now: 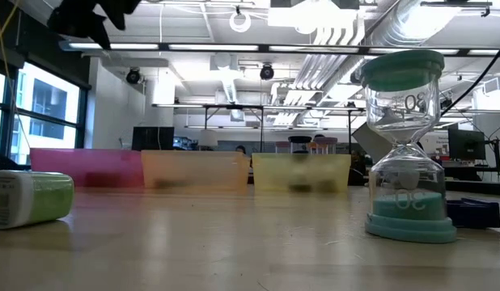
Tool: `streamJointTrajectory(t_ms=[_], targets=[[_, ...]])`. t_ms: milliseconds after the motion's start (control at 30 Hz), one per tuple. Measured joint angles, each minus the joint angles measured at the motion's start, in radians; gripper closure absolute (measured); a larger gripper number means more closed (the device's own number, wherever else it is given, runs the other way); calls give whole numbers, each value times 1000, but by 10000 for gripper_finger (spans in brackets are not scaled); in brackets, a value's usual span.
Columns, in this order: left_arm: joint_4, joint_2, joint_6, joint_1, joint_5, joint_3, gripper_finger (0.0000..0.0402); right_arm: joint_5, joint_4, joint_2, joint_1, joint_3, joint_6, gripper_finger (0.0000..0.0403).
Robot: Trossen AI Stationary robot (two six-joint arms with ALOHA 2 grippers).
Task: Pick & Place Office items
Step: Put the light green hourglass into the yellow bin
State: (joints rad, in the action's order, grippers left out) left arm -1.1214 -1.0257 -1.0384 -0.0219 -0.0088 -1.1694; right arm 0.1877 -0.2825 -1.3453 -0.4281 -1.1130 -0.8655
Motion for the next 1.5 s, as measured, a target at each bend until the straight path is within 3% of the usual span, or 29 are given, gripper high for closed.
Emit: streamJointTrajectory(t_ms=[200,300,500,667,767,867,1000,1100,1233,1500], targets=[[0,0,-146,-203,-100,0,211,-41,324,1,-58,-1,31,110],[0,0,-202,-282,-128,0,211,-84,358,1,-84,-34,46,110],[0,0,-245,-371,-147,0,211,-246,280,1,-147,-204,205,110],[-2,0,-220,-394,-147,0,211,-508,53,-9,-214,-384,340,110],[-14,0,-182,-395,-146,0,211,-654,-108,-29,-242,-452,298,110],[-41,0,-163,-395,-144,0,211,-716,-230,-42,-247,-468,158,110],[-102,0,-163,-395,-143,0,211,-722,-415,-63,-246,-470,-87,110],[-136,1,-153,-395,-142,0,211,-647,-507,-89,-233,-470,-212,110],[-144,1,-92,-395,-141,0,211,-577,-539,-102,-218,-468,-233,110],[-144,1,-49,-395,-140,0,211,-572,-523,-114,-209,-468,-260,110]])
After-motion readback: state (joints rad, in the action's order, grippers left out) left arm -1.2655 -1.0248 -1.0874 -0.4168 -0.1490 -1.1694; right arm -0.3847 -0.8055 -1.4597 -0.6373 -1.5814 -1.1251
